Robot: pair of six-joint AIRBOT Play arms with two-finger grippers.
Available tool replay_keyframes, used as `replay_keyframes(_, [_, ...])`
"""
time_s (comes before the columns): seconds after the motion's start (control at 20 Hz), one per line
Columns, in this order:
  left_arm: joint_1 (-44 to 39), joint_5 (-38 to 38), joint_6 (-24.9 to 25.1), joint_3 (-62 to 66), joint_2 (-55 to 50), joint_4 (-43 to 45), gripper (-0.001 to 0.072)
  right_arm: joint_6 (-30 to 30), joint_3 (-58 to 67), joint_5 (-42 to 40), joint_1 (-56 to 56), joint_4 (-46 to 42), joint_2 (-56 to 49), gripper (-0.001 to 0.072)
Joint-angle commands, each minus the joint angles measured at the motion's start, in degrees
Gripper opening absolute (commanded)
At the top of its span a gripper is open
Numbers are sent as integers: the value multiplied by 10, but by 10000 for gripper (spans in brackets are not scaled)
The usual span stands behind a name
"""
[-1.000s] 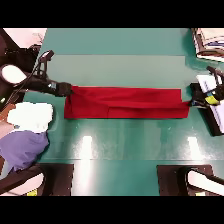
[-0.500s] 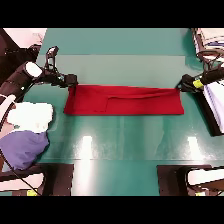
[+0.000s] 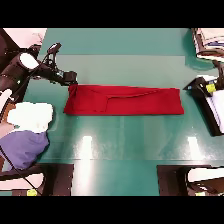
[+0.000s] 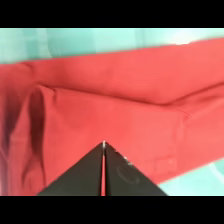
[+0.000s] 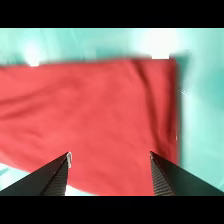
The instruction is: Fold the shirts.
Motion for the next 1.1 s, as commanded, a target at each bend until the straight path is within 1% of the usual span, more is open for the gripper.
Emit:
replay_keyframes(0.0, [0, -31, 2, 8, -1, -35, 35, -26, -61, 9, -47, 10, -10, 566])
replay_keyframes(0.25, [0, -31, 1, 8, -2, -42, 33, -39, -76, -7, -32, 10, -63, 562])
replay_keyframes(0.5, [-12, -26, 0, 8, -3, -49, 26, -67, -75, -57, 20, 10, -70, 548])
replay_keyframes(0.55, [-24, -21, -1, 8, -6, -50, 25, -68, -75, -66, 28, 10, -70, 438])
replay_keyframes(0.6, [-38, -16, -2, 8, -13, -51, 25, -74, -75, -71, 34, 10, -70, 256])
replay_keyframes(0.65, [-55, -10, -2, 8, -24, -53, 25, -80, -75, -71, 39, 10, -70, 131])
replay_keyframes(0.7, [-70, -5, -3, 10, -36, -59, 25, -85, -75, -68, 43, 10, -69, 21])
replay_keyframes(0.9, [-130, 14, -5, 76, -116, -112, 25, -87, -75, -52, 47, 12, -21, 21])
replay_keyframes(1.05, [-176, 15, -9, 158, -191, -112, 25, -86, -66, -25, 47, 73, 49, 20])
